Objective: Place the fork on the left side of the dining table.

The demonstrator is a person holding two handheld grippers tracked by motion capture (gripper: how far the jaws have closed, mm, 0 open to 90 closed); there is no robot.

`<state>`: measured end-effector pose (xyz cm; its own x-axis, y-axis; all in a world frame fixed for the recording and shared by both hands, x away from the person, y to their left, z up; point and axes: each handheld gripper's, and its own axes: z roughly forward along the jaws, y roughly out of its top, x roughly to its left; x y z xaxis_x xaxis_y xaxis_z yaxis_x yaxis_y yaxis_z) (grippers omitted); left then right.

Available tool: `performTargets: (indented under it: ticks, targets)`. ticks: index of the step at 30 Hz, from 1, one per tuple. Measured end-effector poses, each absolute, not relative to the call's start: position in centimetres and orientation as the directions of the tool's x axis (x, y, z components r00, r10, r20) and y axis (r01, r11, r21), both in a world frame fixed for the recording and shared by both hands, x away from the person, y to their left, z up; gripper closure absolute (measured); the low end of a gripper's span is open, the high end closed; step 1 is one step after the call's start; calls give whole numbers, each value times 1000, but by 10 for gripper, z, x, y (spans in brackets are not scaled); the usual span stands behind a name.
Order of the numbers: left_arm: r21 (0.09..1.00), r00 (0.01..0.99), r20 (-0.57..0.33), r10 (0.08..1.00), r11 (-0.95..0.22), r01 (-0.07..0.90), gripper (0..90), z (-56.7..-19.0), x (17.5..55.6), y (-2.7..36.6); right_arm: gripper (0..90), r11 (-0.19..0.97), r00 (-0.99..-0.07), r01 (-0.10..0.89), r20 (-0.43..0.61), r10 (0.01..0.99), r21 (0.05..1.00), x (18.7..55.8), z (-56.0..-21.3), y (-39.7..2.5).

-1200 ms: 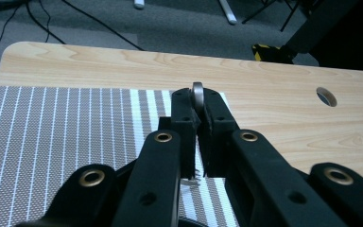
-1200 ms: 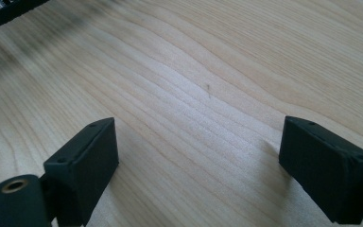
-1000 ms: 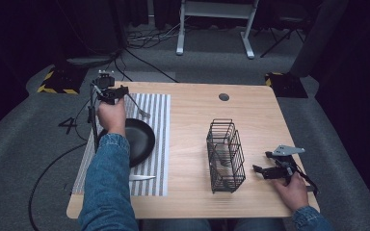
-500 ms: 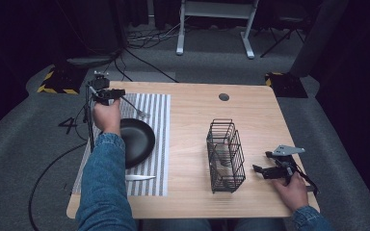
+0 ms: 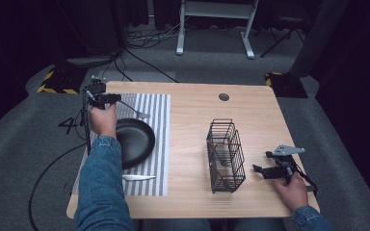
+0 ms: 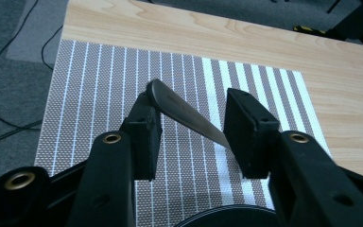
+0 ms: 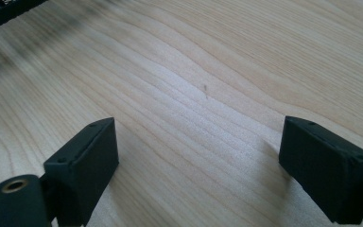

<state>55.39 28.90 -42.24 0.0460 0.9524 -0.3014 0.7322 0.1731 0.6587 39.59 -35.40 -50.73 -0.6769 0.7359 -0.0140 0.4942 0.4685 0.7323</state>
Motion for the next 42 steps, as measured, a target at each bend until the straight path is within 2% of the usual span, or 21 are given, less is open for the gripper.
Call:
performTargets:
  ticks: [5, 18, 35, 42]
  targets:
    - [629, 51, -343, 938, 189, 754, 560, -431, 556, 291, 128, 469, -677, 494, -14, 736, 732, 396, -507, -354]
    - [618, 46, -332, 942, 180, 765, 549, -438, 556, 292, 127, 468, -677, 494, -14, 736, 732, 396, -507, -354]
    - [517, -49, -359, 932, 242, 821, 507, -454, 563, 303, 127, 469, -677, 494, -14, 736, 732, 396, -507, -354]
    - [483, -58, -359, 932, 239, 842, 503, -461, 567, 304, 127, 469, -677, 494, -14, 736, 732, 396, -507, -354]
